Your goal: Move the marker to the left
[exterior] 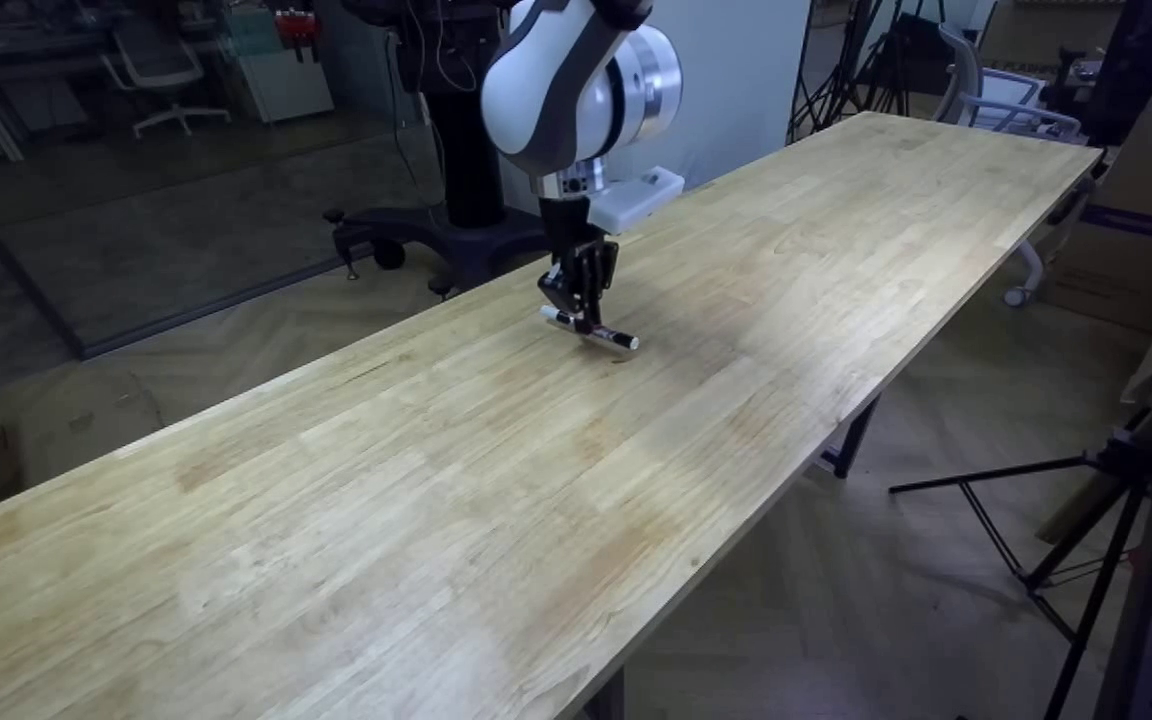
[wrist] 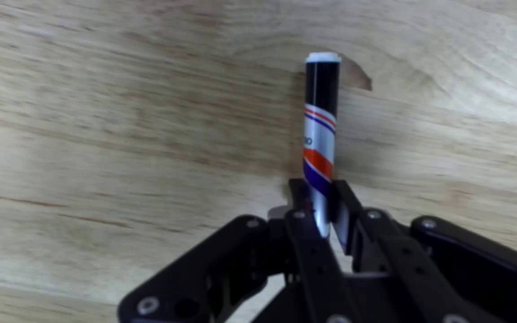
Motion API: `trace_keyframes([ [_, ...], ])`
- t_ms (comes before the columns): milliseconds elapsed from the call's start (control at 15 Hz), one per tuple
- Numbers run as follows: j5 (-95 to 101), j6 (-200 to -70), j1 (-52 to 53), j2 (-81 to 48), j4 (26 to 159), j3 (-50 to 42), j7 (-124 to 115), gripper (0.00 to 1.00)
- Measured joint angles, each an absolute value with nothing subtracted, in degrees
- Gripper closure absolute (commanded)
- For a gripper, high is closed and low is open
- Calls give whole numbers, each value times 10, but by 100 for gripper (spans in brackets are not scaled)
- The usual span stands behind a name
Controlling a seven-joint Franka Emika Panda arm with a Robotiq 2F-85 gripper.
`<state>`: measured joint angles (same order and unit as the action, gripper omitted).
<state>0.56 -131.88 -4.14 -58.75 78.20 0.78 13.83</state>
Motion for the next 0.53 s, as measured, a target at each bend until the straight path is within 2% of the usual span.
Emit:
trace_keyframes([
  [333, 6, -1318, 0, -601, 768, 13, 99, 96],
  [400, 6, -1318, 5, -602, 766, 13, 94, 84],
  [467, 6, -1317, 8, -602, 765, 12, 90, 57],
  [533, 6, -1317, 9, -603, 765, 12, 87, 56],
])
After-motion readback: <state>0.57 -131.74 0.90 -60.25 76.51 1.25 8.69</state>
